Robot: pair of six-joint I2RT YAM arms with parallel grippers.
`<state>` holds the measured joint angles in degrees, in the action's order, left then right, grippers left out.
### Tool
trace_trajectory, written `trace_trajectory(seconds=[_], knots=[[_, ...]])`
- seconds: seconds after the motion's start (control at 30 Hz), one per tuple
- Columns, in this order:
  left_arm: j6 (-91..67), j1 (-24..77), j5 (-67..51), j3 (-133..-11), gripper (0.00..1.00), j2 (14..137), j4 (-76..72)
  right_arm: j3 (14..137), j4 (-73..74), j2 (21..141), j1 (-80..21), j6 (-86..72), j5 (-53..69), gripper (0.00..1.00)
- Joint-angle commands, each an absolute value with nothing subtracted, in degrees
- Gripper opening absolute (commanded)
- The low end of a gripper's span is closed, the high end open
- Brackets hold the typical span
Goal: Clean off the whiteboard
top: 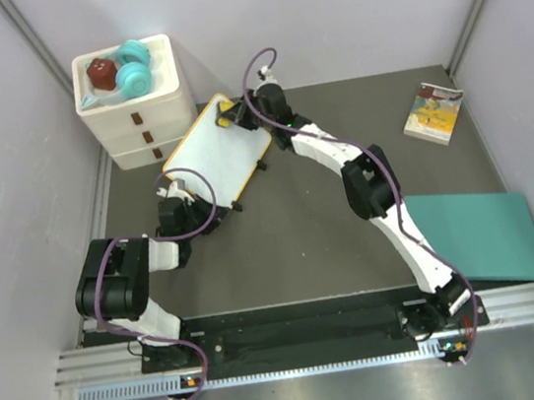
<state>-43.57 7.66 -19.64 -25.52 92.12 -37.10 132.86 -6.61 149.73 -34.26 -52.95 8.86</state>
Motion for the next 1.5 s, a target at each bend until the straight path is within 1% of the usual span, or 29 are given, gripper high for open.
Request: trace_trajectory(seconds=[0.0,0.23,0.3,0.53,0.73,0.77,0.87,0.9,0.93,0.97,1.0,1.03,1.1,1.13,1.17,1.2,1.23,1.27,1.3,1.33,1.37,1.4,1.47], knots=[[-39.64,8.44,-18.28,-24.08,0.0,93.6,-25.05,130.35,-0.7,150.47,-30.76,-50.98,7.56,0.0],[-39.64,8.44,-18.02,-24.17,0.0,93.52,-24.87,123.76,-0.61,149.07,-30.41,-51.15,11.16,0.0],[-39.81,8.44,-18.02,-24.17,0.0,93.6,-24.87,120.07,-2.1,148.28,-30.59,-51.59,12.3,0.0],[-39.99,8.44,-17.76,-24.17,0.0,93.6,-24.87,111.54,-6.76,141.43,-31.29,-49.05,14.06,0.0],[-41.57,8.52,-16.96,-23.29,0.0,93.17,-26.1,100.05,-6.6,129.39,-30.94,-45.88,14.76,0.0],[-41.57,8.53,-16.88,-23.29,0.0,93.16,-26.1,98.54,-5.9,125.37,-30.68,-44.75,14.85,0.0],[-42.1,8.53,-16.7,-23.29,0.0,93.16,-26.1,91.51,-0.64,119.2,-29.89,-41.5,13.72,0.0],[-42.27,8.53,-16.53,-23.29,0.0,93.16,-26.1,90.36,5.04,115.79,-29.71,-40.09,12.67,0.0],[-42.62,8.53,-16.44,-23.29,0.02,93.08,-26.19,87.39,7.45,114.27,-29.36,-38.77,11.35,0.0],[-42.54,8.53,-16.35,-23.29,0.1,93.08,-26.28,85.28,9.04,111.21,-28.49,-37.28,11.16,0.0],[-42.71,8.61,-16.26,-23.2,0.15,92.99,-26.28,80.64,9.49,109.96,-27.95,-36.05,11.95,0.0],[-42.71,8.7,-16.26,-23.2,0.23,92.99,-26.19,78.77,10.45,108.73,-27.51,-35.34,12.04,0.0],[-42.98,8.79,-16.26,-23.2,0.31,92.38,-26.1,73.77,13.86,105.23,-26.81,-32.89,10.65,0.0],[-43.07,8.96,-15.56,-22.77,0.4,91.85,-26.1,72.35,15.1,104.16,-26.72,-32.09,10.29,0.0],[-43.24,9.05,-15.56,-22.59,0.44,91.5,-26.36,70.94,16.25,103.37,-26.72,-31.21,10.02,0.01],[-43.5,9.49,-15.12,-22.41,0.48,90.71,-26.45,68.4,17.91,102.14,-26.72,-29.98,10.45,0.21],[-43.59,9.67,-14.94,-21.72,0.5,90.09,-26.54,67.42,19.15,101.78,-26.81,-29.54,10.46,0.25],[-43.77,9.93,-14.25,-21.27,0.54,89.48,-26.63,66.19,19.51,101.34,-26.72,-29.44,10.2,0.29],[-44.12,10.19,-13.98,-20.83,0.57,87.73,-26.54,63.22,19.42,100.29,-26.72,-29.44,10.11,0.4],[-44.38,10.2,-13.54,-19.96,0.58,86.67,-26.11,62.06,18.99,100.11,-26.81,-29.7,10.19,0.45],[-44.47,10.28,-12.93,-19.52,0.62,85.53,-26.1,61.18,19.07,99.85,-26.72,-29.71,9.93,0.48],[-44.56,10.37,-12.57,-19.08,0.63,82.65,-25.49,60.3,19.16,99.76,-26.81,-29.62,10.02,0.54],[-44.47,10.46,-10.56,-18.9,0.67,78.51,-20.95,60.03,19.95,100.02,-26.81,-29.53,10.28,0.59]])
